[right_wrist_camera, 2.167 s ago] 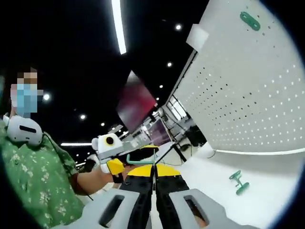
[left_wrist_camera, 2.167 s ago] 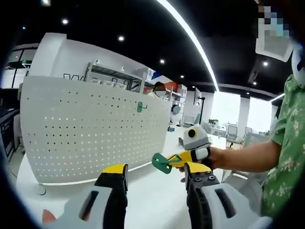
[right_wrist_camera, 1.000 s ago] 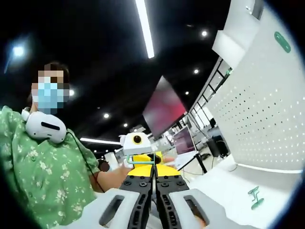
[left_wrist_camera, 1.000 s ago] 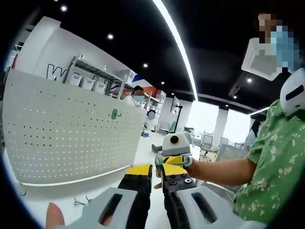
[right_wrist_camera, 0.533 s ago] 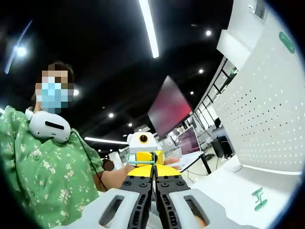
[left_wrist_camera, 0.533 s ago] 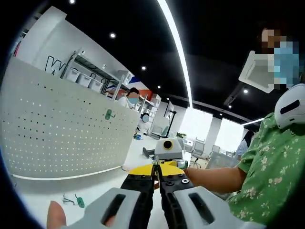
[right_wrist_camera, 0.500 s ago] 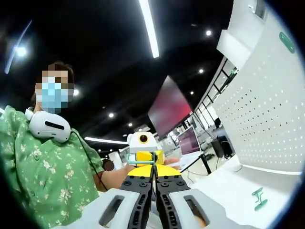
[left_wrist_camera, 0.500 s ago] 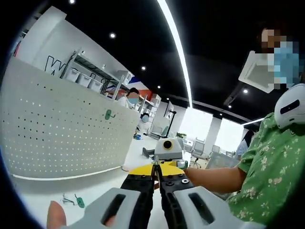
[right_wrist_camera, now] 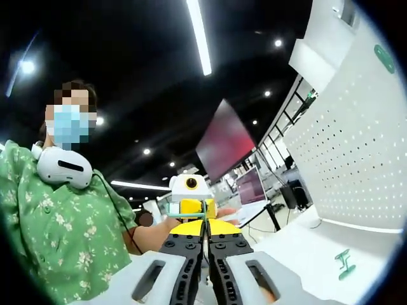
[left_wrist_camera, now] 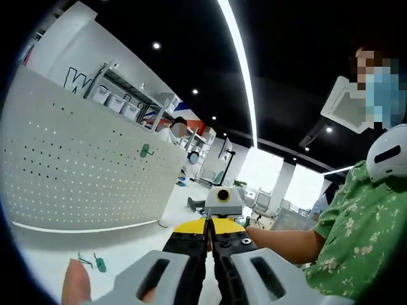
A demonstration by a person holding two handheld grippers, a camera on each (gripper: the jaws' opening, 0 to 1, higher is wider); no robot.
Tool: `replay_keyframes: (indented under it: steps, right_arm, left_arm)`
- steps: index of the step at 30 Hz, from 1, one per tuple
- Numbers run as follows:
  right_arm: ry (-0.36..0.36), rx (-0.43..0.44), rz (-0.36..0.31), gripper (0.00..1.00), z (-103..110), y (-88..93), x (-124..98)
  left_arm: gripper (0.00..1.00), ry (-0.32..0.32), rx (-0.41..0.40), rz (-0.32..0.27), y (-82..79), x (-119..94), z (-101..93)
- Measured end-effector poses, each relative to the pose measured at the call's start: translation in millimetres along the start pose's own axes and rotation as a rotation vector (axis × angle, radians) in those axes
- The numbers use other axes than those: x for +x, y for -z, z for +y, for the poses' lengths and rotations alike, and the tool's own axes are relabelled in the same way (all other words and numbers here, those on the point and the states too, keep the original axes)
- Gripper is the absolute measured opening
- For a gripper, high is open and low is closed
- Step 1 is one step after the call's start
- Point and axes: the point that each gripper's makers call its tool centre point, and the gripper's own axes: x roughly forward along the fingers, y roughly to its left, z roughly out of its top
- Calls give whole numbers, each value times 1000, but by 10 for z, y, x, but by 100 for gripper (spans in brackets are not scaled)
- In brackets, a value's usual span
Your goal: Insert the hook assembly into the mounting plate slot until the hook locks in place.
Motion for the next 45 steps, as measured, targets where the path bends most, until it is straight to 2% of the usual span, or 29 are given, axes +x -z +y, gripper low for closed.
replay_keyframes:
  steps: [11, 22, 33, 36, 45]
  right_arm:
    - [67, -41, 32, 1, -80, 19, 9]
    - [146, -130, 67, 3, -118, -10, 27]
    - [256, -217, 98, 5, -208, -35, -8]
    - [290, -241, 100, 5, -253, -51, -38]
    - [387, -329, 165, 6, -357, -14, -90]
  left_arm:
    - [1, -36, 5, 12, 13, 15, 63]
    - [1, -61, 14, 11, -8, 33, 102]
    - [1, -95, 31, 26, 5, 82, 161]
    - [1, -115, 39, 34, 22, 93, 208]
    - [1, -187, 49, 42, 26, 129, 372]
